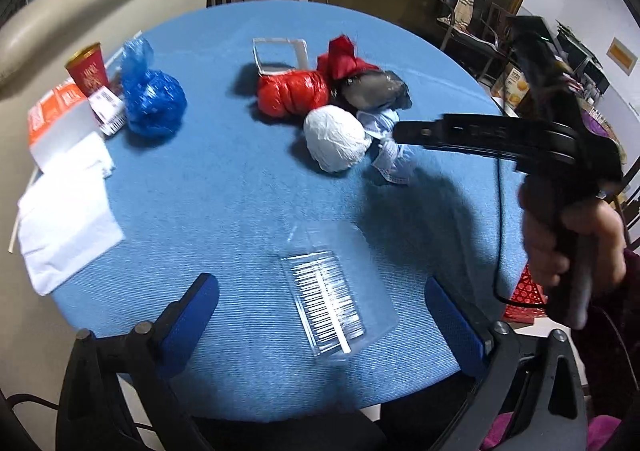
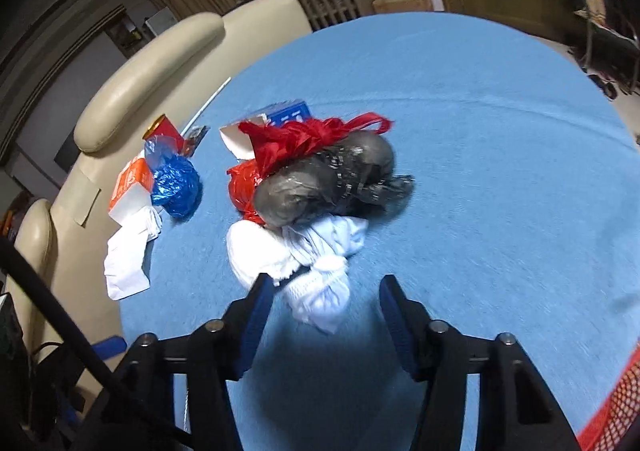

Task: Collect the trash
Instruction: 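Grasp the light blue cloth with the right tool while the left tool grasps the clear plastic tray, then carry the cloth and tray in both tools over the red mesh basket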

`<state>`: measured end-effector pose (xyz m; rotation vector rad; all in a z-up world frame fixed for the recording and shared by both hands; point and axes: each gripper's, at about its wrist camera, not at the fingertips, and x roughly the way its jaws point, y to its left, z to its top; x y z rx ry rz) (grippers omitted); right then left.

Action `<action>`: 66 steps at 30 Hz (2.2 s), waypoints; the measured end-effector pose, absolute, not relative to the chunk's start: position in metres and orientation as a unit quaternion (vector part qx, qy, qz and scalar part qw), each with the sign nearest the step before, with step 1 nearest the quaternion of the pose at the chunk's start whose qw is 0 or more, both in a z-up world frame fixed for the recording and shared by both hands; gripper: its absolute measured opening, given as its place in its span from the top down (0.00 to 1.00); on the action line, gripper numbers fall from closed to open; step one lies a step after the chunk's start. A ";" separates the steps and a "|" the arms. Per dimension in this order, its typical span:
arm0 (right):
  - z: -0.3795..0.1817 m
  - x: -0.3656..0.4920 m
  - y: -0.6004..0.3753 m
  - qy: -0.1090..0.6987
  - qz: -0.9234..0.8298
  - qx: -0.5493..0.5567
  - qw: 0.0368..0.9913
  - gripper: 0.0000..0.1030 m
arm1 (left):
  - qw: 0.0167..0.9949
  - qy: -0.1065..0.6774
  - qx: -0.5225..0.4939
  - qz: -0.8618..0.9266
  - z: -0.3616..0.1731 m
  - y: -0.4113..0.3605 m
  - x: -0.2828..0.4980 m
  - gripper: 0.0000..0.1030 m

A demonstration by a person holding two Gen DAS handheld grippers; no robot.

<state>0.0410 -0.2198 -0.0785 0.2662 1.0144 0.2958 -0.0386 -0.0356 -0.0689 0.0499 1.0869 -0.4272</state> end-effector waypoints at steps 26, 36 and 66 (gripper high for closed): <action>-0.074 -0.009 -0.244 0.471 0.151 0.164 0.853 0.71 | 0.805 0.545 -0.019 -0.234 -0.080 -0.039 -0.040 0.77; -0.048 -0.073 -0.313 0.425 0.109 0.223 0.871 0.71 | 0.809 0.512 0.067 -0.281 -0.050 -0.104 -0.045 0.77; -0.099 -0.258 -0.558 0.374 -0.119 0.412 0.822 0.68 | 0.648 0.485 0.300 -0.505 -0.090 -0.418 -0.138 0.46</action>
